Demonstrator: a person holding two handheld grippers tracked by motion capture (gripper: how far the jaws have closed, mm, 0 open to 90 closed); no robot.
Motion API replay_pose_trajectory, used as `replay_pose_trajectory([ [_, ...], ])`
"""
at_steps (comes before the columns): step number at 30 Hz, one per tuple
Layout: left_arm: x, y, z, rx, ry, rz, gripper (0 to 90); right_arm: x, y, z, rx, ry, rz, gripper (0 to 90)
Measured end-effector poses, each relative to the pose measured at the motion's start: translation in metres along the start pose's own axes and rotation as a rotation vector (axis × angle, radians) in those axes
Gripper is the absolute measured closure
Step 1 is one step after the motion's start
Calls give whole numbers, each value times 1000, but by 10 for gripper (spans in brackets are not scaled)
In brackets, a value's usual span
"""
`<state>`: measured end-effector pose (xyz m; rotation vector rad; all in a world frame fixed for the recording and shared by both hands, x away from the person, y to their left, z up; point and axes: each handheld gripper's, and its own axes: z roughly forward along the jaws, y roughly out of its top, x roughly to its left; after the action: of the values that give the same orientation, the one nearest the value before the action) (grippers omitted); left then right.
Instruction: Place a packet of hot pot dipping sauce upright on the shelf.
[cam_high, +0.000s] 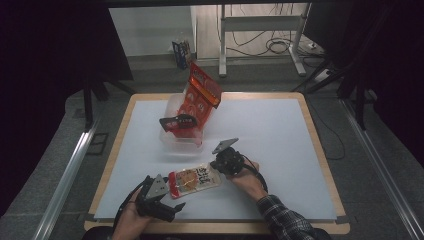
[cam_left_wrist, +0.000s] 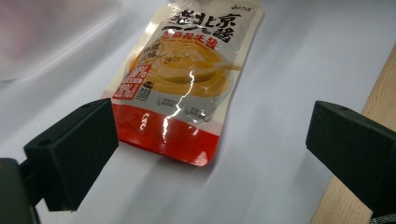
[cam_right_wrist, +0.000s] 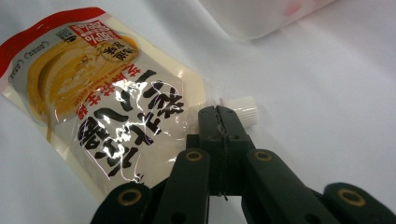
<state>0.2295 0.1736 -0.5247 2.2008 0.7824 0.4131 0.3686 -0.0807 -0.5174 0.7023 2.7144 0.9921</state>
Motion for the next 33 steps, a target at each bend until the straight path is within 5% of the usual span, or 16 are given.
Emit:
replay_pose_trajectory([
  [8,7,0,-3,4,-20,-26,67,3,-3,-8,9,-8,-14,745],
  [16,21,2,-6,-25,-72,-37,397,2,-10,-19,9,-34,7,486],
  [24,37,6,4,-71,-133,-81,804,-7,-16,-33,-35,4,51,244],
  [28,42,7,11,-59,-123,-81,897,-7,-17,-32,-29,50,60,144],
  [33,49,2,25,1,-151,-114,900,-4,-17,-28,-30,35,47,31],
])
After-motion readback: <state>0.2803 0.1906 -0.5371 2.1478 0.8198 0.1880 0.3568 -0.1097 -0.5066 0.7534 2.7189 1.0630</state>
